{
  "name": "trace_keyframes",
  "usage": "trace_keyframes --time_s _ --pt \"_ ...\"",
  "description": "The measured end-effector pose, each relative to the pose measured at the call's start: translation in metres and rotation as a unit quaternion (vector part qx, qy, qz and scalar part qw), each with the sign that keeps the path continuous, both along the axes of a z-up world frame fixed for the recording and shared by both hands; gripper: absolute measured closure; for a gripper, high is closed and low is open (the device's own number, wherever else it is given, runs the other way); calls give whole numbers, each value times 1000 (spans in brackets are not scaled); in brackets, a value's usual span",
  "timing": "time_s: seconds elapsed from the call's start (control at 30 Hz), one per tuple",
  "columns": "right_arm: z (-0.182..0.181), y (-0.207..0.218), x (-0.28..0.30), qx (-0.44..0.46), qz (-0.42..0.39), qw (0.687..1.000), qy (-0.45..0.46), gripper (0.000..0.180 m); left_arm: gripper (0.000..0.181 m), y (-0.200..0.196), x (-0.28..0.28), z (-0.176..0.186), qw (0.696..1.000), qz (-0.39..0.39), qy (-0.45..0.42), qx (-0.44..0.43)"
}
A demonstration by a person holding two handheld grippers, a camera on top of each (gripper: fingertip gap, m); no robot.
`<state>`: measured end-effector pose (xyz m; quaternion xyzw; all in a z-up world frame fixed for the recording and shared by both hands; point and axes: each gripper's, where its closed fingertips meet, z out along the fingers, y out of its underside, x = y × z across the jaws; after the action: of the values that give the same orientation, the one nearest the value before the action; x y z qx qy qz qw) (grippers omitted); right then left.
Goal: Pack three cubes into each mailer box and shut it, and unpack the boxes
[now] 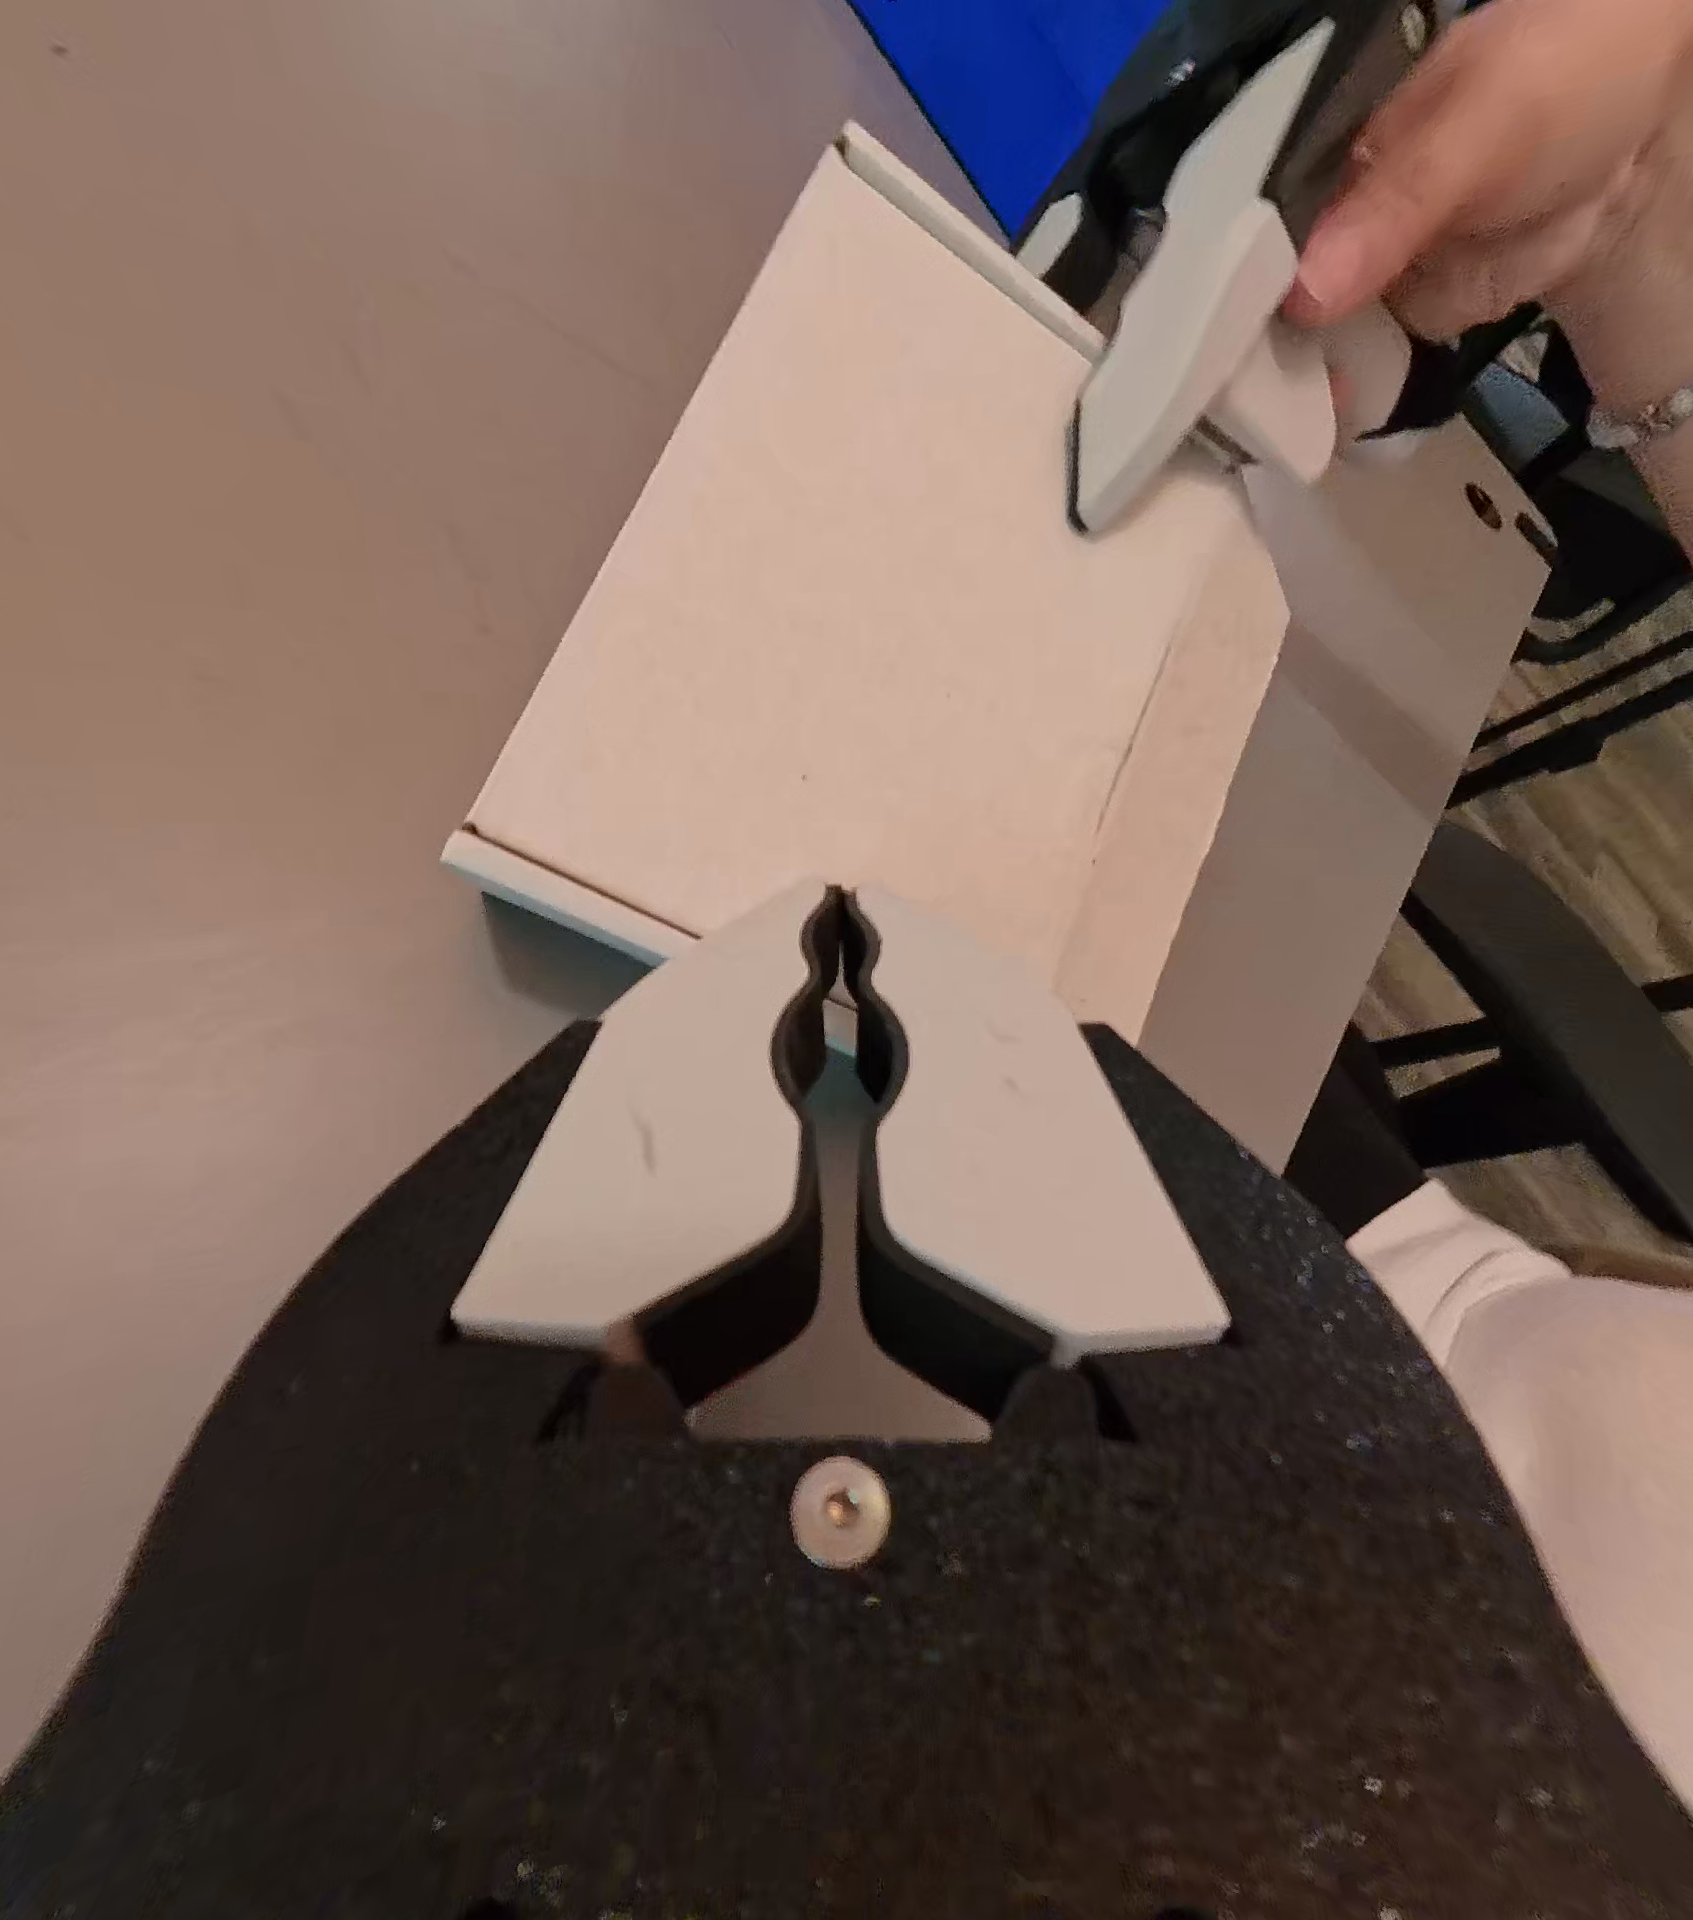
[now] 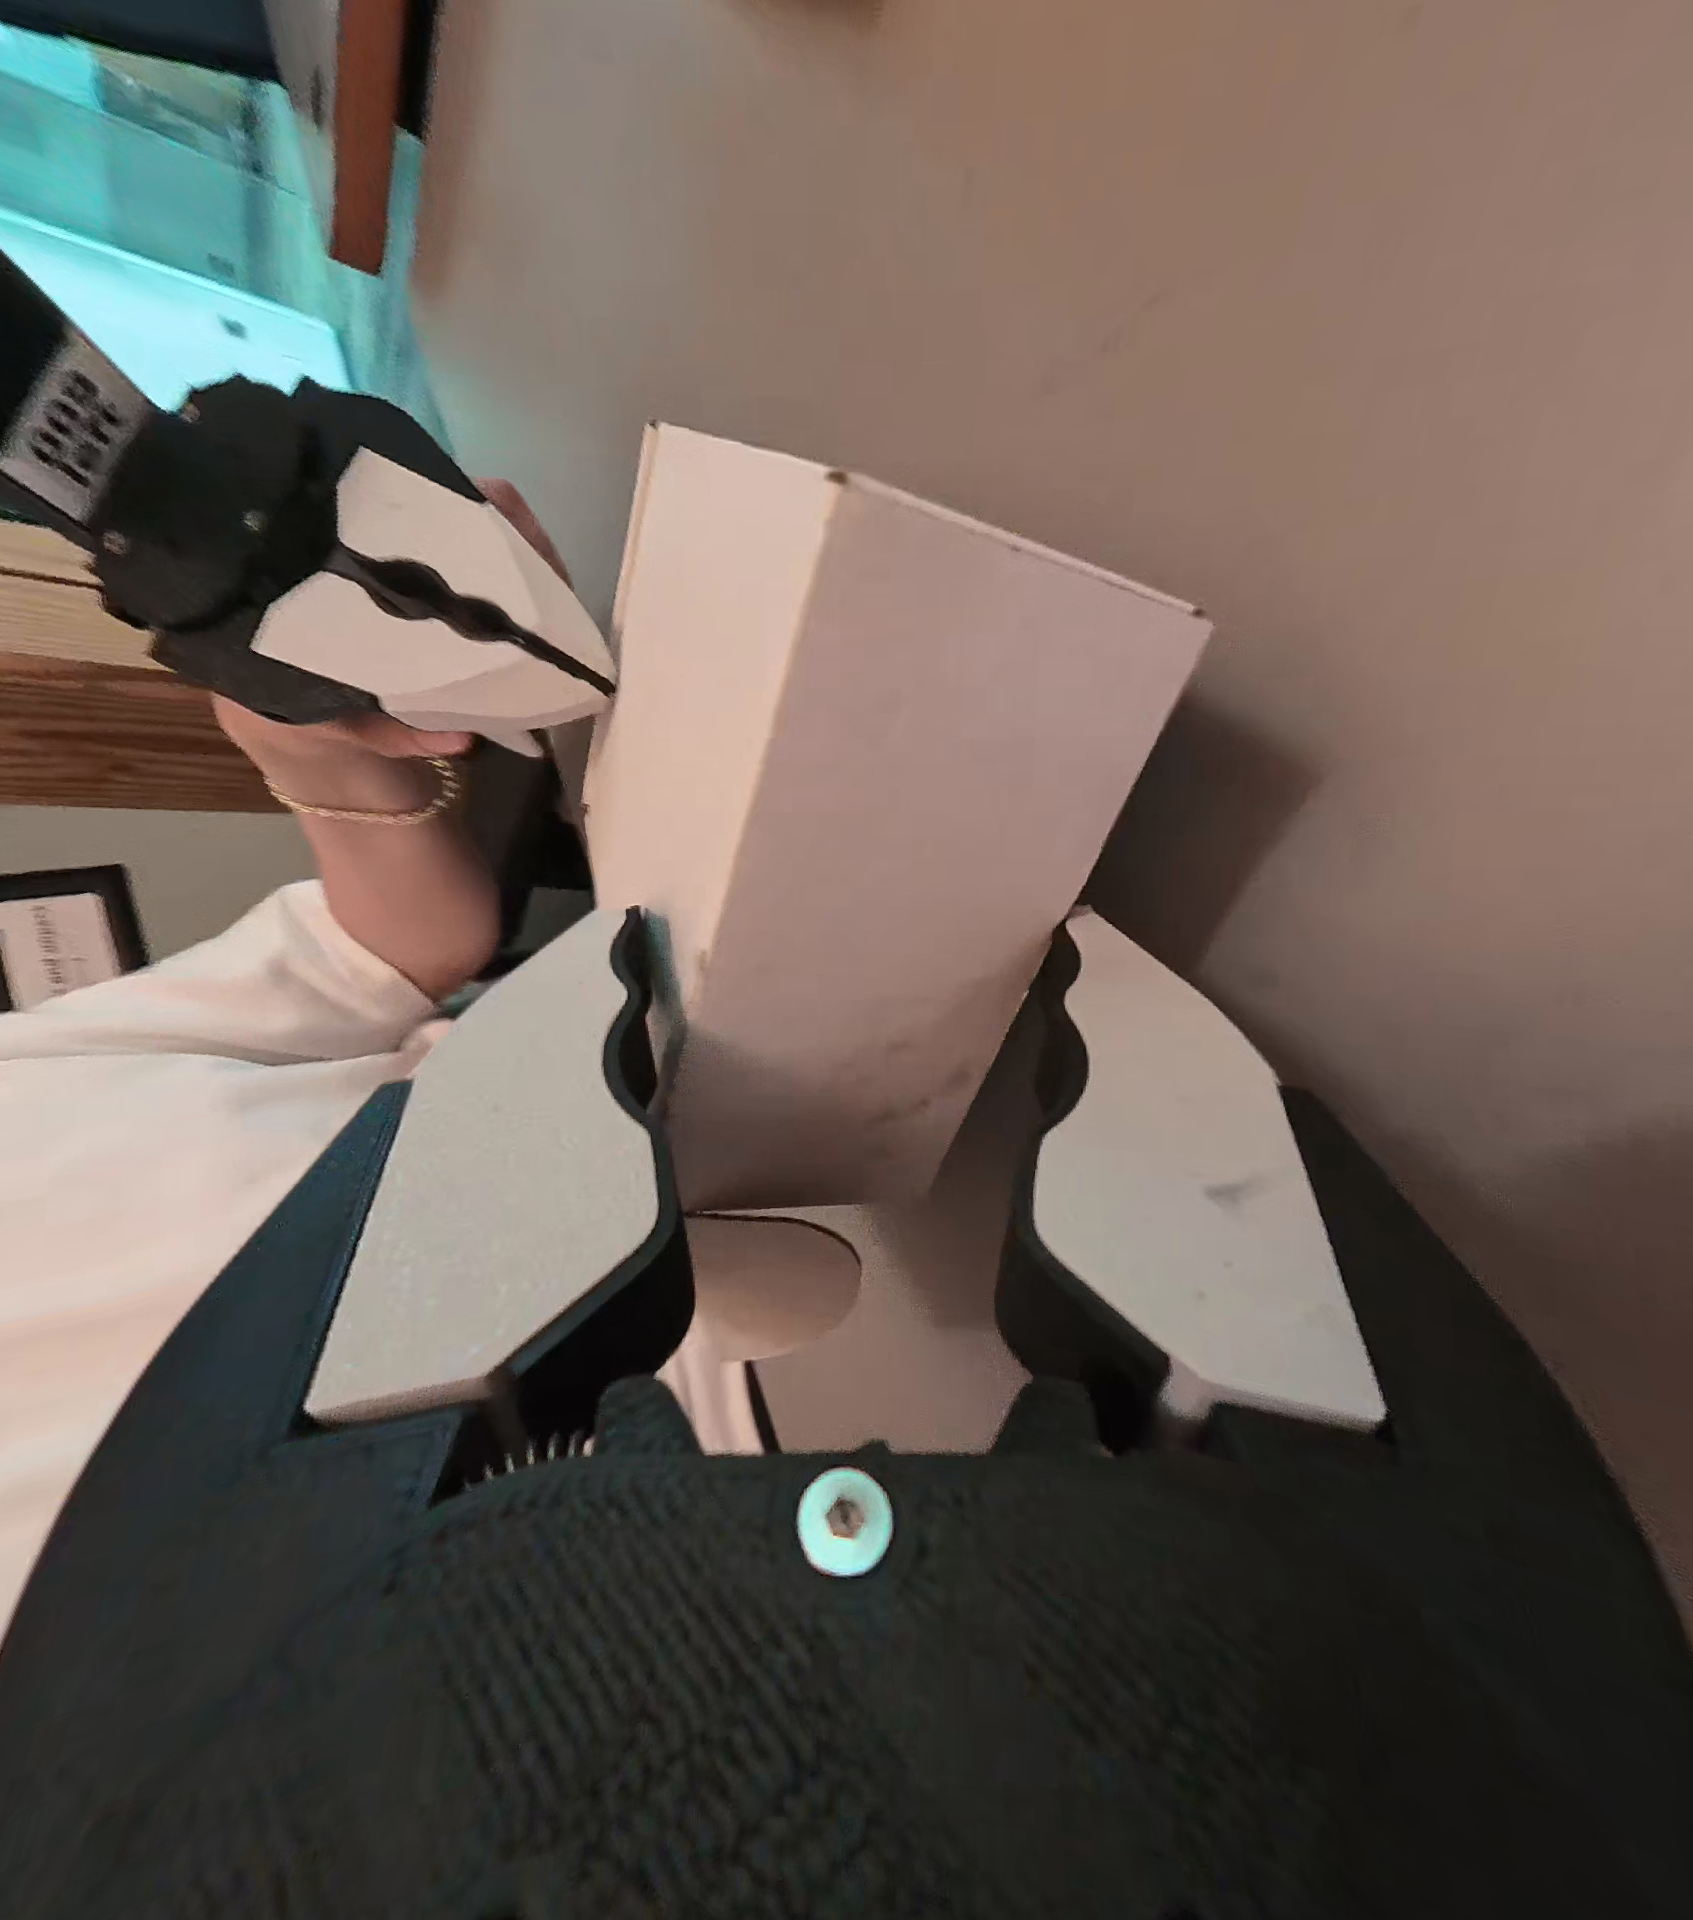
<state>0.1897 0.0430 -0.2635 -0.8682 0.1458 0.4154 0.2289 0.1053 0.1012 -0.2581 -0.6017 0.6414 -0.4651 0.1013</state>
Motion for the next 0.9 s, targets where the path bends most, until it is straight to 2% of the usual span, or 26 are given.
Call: trace_keyframes --time_s 0.03,0.1,0.17,0.23,0.3,0.4,0.47,0.53,0.57,0.6,0.67,0.77,0.8,0.83,0.9 --pt "2 1 0 4 -8 1000 17 110 181 0 -1 0 1000 -12 -10 6" --pt "1 -1 -2 0 -7 999 34 111 180 1 -5 1 998 -39 -27 35" --pt "5 0 -3 11 -23 998 57 112 152 6 -6 17 991 -48 -92 80" --pt "9 -2 -1 28 -35 996 78 113 139 9 -11 44 972 -55 -190 129" --pt "13 -6 3 41 -53 992 103 113 103 16 -18 61 932 -52 -277 227" --pt "25 -15 9 68 -67 985 143 113 85 29 -29 56 830 -68 -320 452" --pt "28 -21 10 77 -68 983 155 113 80 27 -31 51 747 -93 -338 565" --pt "29 -25 5 75 -61 980 172 113 79 19 -26 51 652 -118 -361 657" --pt "31 -26 1 78 -50 980 179 113 79 12 -22 49 614 -134 -371 684" --pt "32 -26 -4 80 -42 979 182 113 78 3 -18 46 588 -149 -380 698" --pt "32 -25 -14 77 -30 979 184 113 78 -17 -11 42 550 -179 -407 707" --pt "36 -23 -28 81 -10 980 184 112 79 -41 -3 41 476 -206 -430 739" --pt "38 -22 -32 83 -4 979 189 112 83 -45 0 40 463 -212 -431 745" --pt "38 -20 -33 85 -7 978 189 112 96 -51 0 42 455 -214 -445 741" --pt "43 -15 -27 98 -34 976 194 113 100 -55 3 42 466 -217 -443 735"
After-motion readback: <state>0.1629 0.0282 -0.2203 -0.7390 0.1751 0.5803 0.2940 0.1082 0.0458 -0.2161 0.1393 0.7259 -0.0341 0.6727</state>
